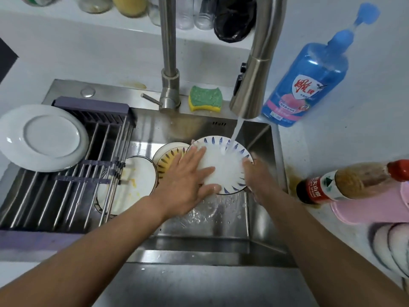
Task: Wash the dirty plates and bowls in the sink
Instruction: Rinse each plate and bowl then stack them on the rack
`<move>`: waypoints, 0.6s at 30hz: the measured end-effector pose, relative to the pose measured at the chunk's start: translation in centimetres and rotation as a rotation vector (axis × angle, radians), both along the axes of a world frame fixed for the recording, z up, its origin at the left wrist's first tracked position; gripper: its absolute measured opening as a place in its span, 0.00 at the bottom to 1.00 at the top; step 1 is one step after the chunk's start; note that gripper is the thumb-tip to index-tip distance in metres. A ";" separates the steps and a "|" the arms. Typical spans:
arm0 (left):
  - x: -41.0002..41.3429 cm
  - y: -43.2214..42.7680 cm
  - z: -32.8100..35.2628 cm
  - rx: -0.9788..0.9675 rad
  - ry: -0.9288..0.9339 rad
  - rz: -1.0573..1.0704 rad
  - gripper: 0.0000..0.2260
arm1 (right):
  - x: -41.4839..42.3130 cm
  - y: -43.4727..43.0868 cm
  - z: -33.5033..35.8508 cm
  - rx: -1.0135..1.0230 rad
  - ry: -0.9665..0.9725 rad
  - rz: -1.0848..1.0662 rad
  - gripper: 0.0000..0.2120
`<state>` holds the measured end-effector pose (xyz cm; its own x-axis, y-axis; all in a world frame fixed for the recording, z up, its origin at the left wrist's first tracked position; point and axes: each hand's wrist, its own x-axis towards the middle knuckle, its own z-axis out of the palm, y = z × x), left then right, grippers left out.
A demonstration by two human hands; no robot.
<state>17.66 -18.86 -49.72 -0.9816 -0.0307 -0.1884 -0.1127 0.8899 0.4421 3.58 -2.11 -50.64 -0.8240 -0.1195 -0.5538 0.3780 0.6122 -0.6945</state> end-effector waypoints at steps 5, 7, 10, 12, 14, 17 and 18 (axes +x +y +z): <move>-1.0 2.1 0.9 -0.146 -0.090 -0.194 0.29 | -1.0 0.4 1.2 0.060 -0.172 -0.039 0.12; -1.5 2.8 0.9 -0.110 0.006 -0.152 0.32 | -1.3 0.7 1.5 0.043 -0.228 -0.023 0.10; -1.7 3.2 0.9 0.099 0.166 -0.079 0.29 | -1.8 1.0 2.9 -0.023 -0.260 0.023 0.11; -1.5 2.9 1.1 0.192 0.169 0.007 0.24 | -2.2 0.8 3.5 -0.045 -0.204 0.097 0.10; -1.4 2.7 1.0 0.355 0.063 0.089 0.20 | -1.9 0.4 4.1 -0.050 0.000 0.199 0.13; -1.4 2.6 1.5 0.841 -0.104 0.262 0.14 | -0.7 -0.1 4.3 -0.183 0.187 0.215 0.16; -1.4 2.4 1.7 0.951 -0.117 0.319 0.15 | -0.5 -0.2 4.3 -0.221 0.199 0.223 0.18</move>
